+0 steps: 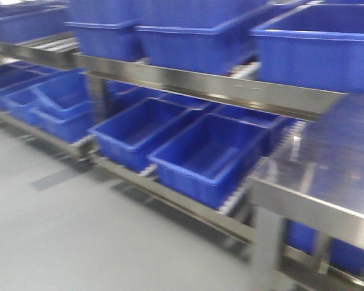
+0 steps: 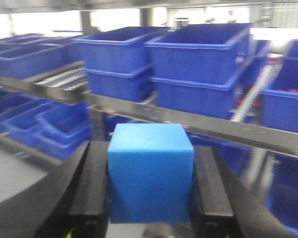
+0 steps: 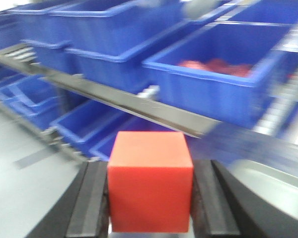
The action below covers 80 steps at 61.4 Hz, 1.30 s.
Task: Sort and place red and blue blocks on shelf
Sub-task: 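Drive the base to the shelf of blue bins holding both cubes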
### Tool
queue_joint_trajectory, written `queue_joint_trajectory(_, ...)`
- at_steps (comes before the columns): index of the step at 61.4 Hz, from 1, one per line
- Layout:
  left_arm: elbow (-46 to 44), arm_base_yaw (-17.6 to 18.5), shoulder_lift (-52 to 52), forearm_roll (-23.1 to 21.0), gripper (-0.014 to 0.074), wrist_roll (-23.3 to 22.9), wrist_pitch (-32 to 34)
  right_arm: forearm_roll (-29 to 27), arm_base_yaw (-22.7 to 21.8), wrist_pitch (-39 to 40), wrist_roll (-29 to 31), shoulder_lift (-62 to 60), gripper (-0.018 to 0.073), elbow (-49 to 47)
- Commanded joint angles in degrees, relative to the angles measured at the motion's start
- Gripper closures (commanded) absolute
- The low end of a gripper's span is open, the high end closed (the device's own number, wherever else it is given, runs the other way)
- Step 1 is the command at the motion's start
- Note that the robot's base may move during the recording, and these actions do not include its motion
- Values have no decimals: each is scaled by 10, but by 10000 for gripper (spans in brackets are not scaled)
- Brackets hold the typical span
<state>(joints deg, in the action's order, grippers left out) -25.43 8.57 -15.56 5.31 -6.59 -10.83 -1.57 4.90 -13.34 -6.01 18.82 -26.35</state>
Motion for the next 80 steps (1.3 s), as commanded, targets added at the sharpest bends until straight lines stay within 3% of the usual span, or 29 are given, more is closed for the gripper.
queue_joint_trajectory(1, -16, -1, -5, 0, 390, -1, 53, 5, -3, 50, 6, 3, 510, -16)
queue_joint_trajectory(80, -16, -1, -5, 0, 390, -1, 53, 5, -3, 50, 6, 3, 510, -16)
